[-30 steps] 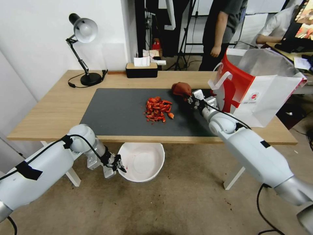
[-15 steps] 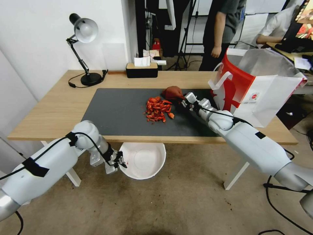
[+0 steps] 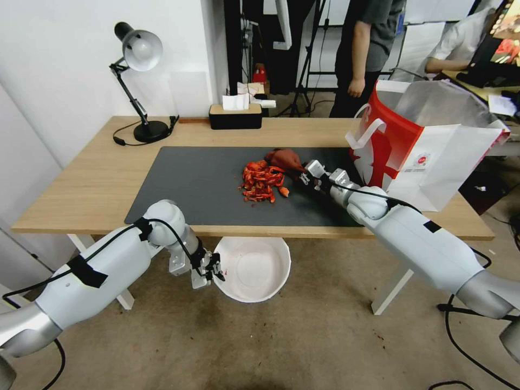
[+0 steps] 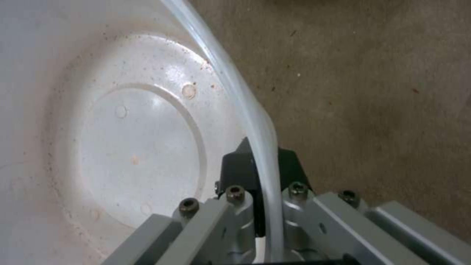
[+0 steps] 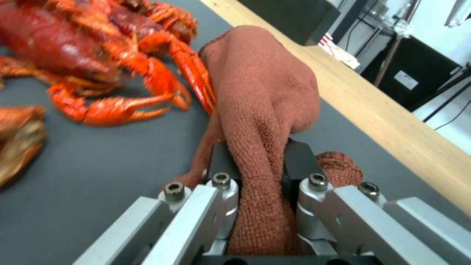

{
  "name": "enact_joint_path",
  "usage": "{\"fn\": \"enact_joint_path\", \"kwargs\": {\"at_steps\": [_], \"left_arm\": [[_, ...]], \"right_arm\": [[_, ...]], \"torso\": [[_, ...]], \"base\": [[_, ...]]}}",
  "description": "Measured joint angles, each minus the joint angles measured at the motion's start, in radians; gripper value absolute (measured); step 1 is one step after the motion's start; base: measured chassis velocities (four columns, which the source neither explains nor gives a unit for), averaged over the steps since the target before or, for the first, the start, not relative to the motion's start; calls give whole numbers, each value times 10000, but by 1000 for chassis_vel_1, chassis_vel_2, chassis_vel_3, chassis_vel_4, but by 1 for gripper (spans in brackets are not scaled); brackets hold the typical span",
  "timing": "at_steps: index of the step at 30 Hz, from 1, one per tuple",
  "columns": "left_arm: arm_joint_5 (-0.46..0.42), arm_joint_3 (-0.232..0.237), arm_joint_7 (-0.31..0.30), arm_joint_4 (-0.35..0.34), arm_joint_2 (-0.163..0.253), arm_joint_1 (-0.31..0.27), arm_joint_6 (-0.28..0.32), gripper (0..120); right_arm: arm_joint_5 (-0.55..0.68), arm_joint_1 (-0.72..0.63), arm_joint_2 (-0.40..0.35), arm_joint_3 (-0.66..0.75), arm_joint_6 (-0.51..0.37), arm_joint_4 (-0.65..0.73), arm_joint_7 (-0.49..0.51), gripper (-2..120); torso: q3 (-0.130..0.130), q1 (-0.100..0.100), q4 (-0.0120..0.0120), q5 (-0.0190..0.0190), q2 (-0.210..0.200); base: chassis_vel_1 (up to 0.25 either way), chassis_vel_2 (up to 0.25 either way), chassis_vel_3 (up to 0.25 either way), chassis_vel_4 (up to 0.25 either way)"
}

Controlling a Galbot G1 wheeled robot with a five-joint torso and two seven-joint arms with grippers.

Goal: Sweep shrimp from table into container with towel, then put container into takeout bag.

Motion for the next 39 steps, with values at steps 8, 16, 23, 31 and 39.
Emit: {"fn": "enact_joint_path", "kwargs": {"at_steps": [8,16,23,31,39], "left_arm": [[-75,154,-2,187,-124,-214,4,0],[-252,269,-7,293,-184,-314,8,0],[-333,304,2,400,-250,-311,12,0],[-430,316,23,425,-269,-288,15,0],[-463,320,28,689,-374,-387,16,0]], "right_arm": [[75,-337,-336,32,38,478,-284,8],[97,-640,-566,57,96,951,-445,8],[89,-910,-652,98,-100,1376,-331,8],[177,-1291,-1019,223,-412,2038,-56,8],[428,-1710,-1262,426,-701,2643,165,8]], "torso": [[-1,-2,-2,-1,0],[-2,-3,-1,-2,2],[-2,-3,0,-3,3],[-1,-3,3,0,3],[0,-2,-5,-2,2]], "base": [[0,0,0,0],[0,0,0,0],[0,0,0,0],[0,0,0,0],[0,0,0,0]]}}
